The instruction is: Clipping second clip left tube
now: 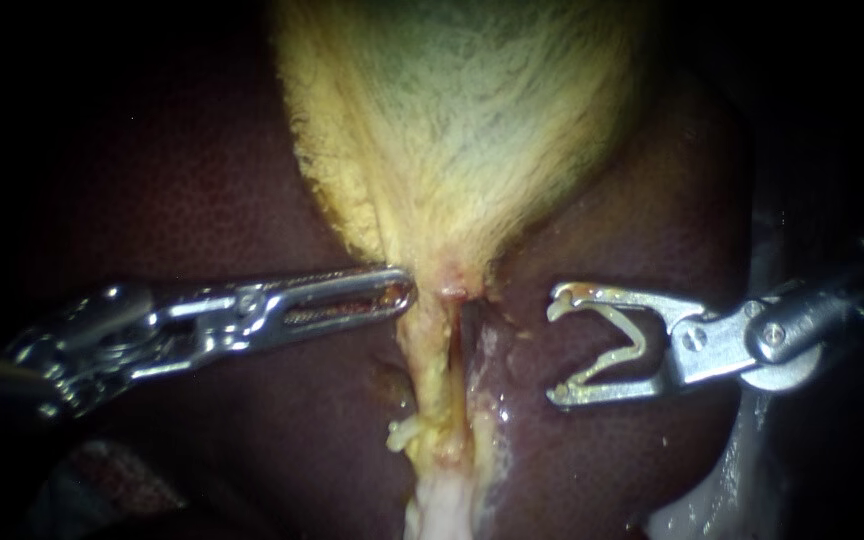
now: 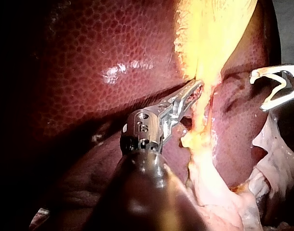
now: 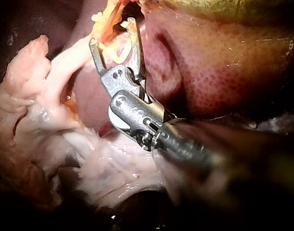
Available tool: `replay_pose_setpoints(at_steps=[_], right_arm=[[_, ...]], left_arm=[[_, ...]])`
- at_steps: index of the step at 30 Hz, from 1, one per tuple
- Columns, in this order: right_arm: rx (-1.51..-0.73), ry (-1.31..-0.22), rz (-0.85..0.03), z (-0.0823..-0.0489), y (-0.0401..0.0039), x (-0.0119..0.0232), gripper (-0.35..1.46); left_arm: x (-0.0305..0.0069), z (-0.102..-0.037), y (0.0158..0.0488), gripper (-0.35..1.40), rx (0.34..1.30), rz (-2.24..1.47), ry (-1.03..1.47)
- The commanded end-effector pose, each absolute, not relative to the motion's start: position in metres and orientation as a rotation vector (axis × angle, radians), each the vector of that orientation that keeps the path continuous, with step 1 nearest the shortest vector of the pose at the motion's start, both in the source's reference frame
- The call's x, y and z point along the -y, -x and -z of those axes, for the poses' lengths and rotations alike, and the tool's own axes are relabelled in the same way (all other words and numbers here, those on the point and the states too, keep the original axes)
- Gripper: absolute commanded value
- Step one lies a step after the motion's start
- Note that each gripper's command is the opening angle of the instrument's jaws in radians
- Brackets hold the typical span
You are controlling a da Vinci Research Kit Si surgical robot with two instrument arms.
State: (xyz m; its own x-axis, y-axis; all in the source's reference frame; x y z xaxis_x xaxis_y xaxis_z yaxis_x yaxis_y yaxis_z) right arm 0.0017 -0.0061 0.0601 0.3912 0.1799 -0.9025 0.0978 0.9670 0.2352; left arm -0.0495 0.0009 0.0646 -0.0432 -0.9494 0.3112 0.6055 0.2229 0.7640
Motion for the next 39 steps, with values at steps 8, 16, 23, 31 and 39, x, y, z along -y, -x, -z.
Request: replay_pose_setpoints(at_steps=[8,16,23,31,39], right_arm=[[-1.165,-0.317,-0.113,-0.0637,-0.0074,0.0100,0.60],[-1.160,-0.369,-0.160,-0.0683,-0.0127,0.0126,0.60],[-1.119,-0.379,-0.171,-0.0718,-0.0129,0.0123,0.60],[-1.049,-0.389,-0.148,-0.0737,-0.0116,0.0113,0.58],[-1.050,-0.389,-0.134,-0.0749,-0.0152,0.0133,0.58]], left_arm=[[-0.0008,-0.0624,0.0466,-0.35,0.943,1.328,-0.476],[-0.0008,-0.0612,0.0442,-0.35,0.950,1.336,-0.465],[-0.0004,-0.0598,0.0441,-0.35,0.955,1.341,-0.463],[-0.0007,-0.0582,0.0443,-0.35,0.977,1.349,-0.466],[-0.0012,-0.0580,0.0454,-0.35,0.992,1.356,-0.464]])
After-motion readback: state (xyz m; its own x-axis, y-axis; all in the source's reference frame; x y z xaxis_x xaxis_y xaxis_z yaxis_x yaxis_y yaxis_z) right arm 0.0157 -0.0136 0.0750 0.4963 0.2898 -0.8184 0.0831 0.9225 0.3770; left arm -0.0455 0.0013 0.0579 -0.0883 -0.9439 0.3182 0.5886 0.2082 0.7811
